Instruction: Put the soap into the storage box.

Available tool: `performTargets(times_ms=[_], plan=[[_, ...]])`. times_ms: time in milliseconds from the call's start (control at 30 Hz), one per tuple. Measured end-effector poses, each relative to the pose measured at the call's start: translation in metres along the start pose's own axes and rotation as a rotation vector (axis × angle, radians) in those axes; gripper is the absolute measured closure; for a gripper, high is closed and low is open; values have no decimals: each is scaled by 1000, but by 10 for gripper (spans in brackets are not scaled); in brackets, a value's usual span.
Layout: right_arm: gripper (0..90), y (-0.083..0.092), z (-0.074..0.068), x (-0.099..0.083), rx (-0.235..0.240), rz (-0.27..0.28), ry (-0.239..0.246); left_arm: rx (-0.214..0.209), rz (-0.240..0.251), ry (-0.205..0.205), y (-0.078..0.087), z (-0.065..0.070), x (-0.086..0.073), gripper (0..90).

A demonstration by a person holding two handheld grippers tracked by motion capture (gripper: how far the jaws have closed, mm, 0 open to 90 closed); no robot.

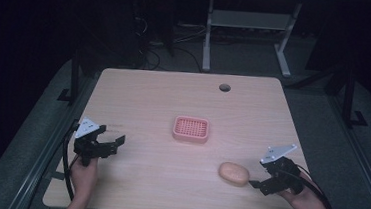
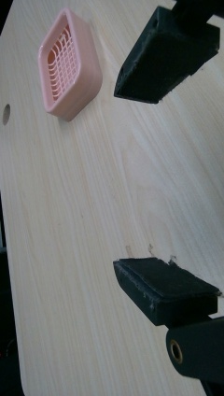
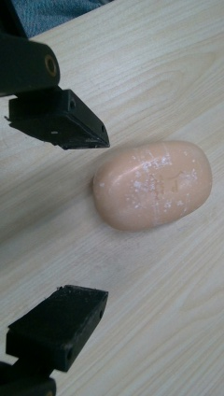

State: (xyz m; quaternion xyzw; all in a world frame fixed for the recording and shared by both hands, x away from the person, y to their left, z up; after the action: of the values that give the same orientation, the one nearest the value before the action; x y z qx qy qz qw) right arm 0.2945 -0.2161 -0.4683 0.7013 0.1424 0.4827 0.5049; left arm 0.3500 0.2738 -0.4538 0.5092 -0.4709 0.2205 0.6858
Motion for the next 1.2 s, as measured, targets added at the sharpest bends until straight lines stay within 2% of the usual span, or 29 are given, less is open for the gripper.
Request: performTargets(times_ms=[133,267,467,600,1133,1200], plan=[[207,-1,0,4,4,-11,8,-3,-1,-3,1,-1,-1,142],[205,-1,-1,12,9,-22,24,-1,3,13,2,-2,-1,142],[201,-3,-1,20,7,-44,53,-1,-3,6,3,-2,-2,142],[201,-7,-1,27,8,-51,81,-1,-2,3,3,-2,-2,142],[200,-22,-8,48,35,-103,139,0,9,17,5,-4,-2,142],[200,-24,-9,48,38,-111,146,3,5,7,5,-3,-2,142]])
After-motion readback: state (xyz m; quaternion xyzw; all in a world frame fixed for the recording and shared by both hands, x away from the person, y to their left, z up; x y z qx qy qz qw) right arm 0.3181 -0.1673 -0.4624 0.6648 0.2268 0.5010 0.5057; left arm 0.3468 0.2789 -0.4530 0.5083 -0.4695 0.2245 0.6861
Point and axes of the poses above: each handheld gripper's, and its own axes: y roughly backward along the jaws, x roughly out of its top, z roughly to its right, the point moved 6 cm from there along -y, roughly forward along the jaws, and after that the axes turned 2 degrees about x, right-handed, at the moved point
